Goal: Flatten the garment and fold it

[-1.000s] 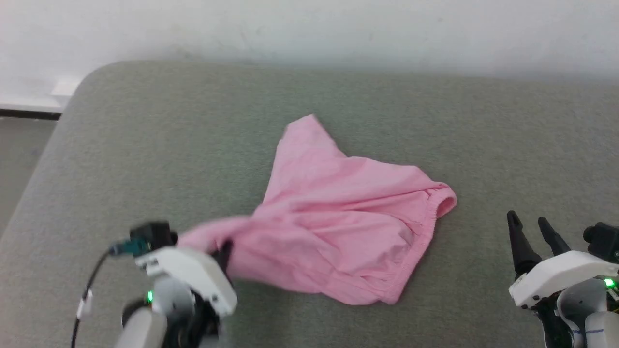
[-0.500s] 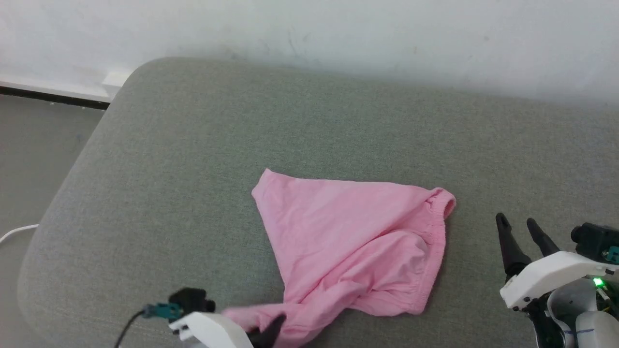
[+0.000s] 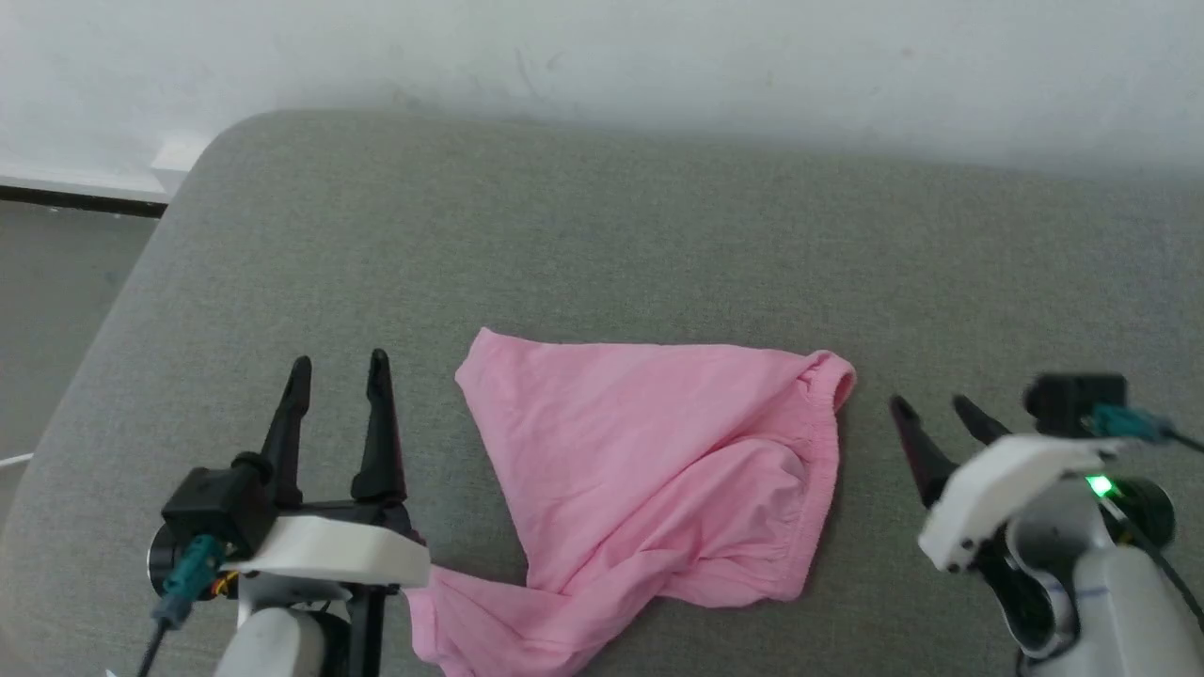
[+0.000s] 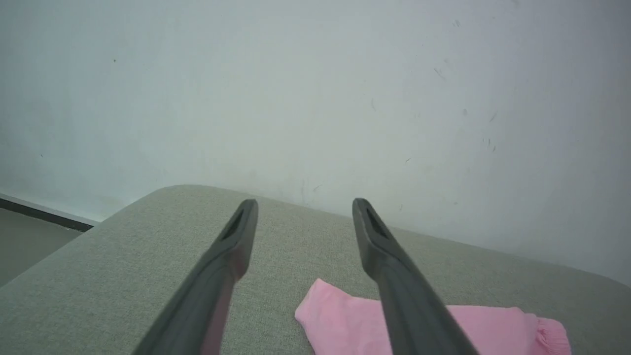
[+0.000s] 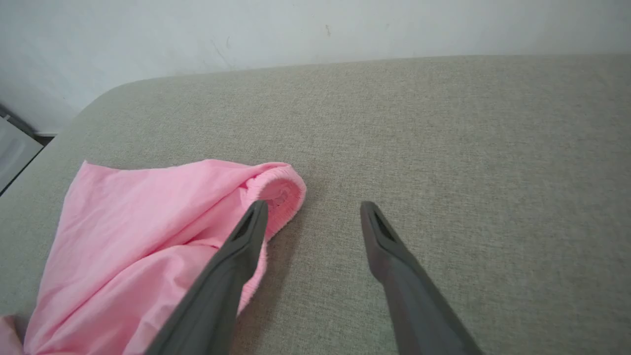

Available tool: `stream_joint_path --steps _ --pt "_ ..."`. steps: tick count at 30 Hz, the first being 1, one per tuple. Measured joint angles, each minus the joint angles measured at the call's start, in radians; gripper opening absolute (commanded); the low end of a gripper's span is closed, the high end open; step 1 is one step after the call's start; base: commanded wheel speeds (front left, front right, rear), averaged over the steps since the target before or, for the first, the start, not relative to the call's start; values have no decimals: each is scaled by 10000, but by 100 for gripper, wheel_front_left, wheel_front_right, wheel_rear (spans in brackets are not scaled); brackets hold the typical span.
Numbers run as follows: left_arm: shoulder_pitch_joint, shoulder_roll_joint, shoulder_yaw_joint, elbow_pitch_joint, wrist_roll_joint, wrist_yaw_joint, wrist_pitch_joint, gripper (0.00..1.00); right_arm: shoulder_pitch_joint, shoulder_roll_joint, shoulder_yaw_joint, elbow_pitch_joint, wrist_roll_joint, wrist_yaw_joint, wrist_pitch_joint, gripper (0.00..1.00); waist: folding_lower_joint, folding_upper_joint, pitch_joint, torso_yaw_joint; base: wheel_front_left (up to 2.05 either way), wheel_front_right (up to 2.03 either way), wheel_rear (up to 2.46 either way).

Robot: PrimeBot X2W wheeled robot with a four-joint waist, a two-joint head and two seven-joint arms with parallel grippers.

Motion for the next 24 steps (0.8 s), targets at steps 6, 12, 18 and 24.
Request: stream_joint_path --steps 6,12,18,24 --pt "-200 -671 4 251 606 150 -180 100 -1746 -63 1298 334 -761 0 1969 100 1 0 501 -167 0 0 0" --pt "-452 -1095 146 232 1009 -38 -180 100 -3044 -552 2008 1565 -1448 2 2846 100 2 0 1105 -165 0 0 0" --pt "-573 -1358 313 194 1243 -219 -182 100 -3404 -828 2213 2642 -1588 2 2821 100 2 0 1541 17 0 0 0" --pt "-594 -1452 399 320 1300 -389 -182 100 -3779 -1053 2474 3185 -1455 2 2420 100 1 0 1816 209 0 0 0"
